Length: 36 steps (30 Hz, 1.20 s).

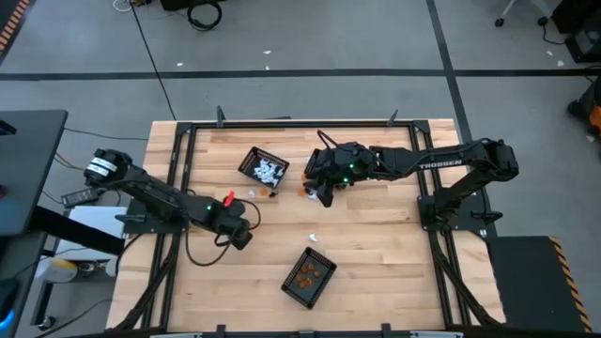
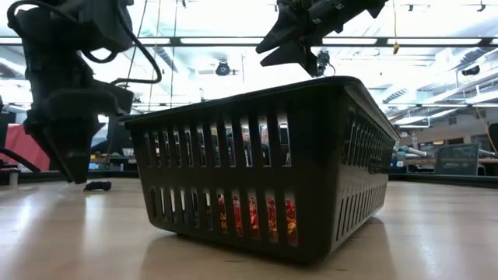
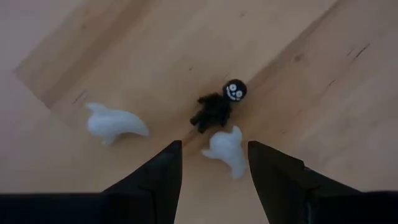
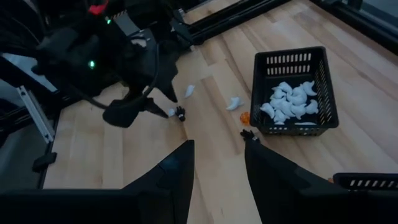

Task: Sort Halloween decoration
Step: Put the white ghost toy into the top left black basket

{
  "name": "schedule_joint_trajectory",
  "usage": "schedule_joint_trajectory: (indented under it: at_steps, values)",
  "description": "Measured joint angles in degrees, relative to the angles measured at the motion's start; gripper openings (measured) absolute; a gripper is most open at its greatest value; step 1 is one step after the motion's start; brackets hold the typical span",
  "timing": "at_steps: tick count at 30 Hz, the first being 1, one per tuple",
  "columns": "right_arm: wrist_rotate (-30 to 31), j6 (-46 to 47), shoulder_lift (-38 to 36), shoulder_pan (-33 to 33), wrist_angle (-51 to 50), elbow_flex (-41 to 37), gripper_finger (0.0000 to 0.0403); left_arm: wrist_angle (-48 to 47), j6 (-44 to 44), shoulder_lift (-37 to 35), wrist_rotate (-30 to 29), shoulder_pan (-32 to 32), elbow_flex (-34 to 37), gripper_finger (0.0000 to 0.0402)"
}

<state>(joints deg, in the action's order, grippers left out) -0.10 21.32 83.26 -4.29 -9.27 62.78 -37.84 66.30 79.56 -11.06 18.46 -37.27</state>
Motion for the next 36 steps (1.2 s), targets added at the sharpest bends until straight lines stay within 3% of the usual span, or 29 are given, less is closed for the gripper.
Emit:
schedule_joint_trajectory:
  at_steps: [11, 26, 36]
  values:
    - [0.0, 0.1, 0.0, 0.0, 0.5, 0.0, 0.0147, 1.5, 0.2, 5.6, 1.8, -0.8, -0.6, 0.0187]
    - [0.0, 0.1, 0.0, 0.0, 1.1, 0.0, 0.0147, 2.4, 0.2, 5.7, 3.1, -0.9, -0.5, 0.0059]
    - [0.5, 0.0, 0.0, 0.0, 1.1, 0.0, 0.0147, 2.4, -1.6, 2.0, 4.7, -1.8, 0.1, 0.0042]
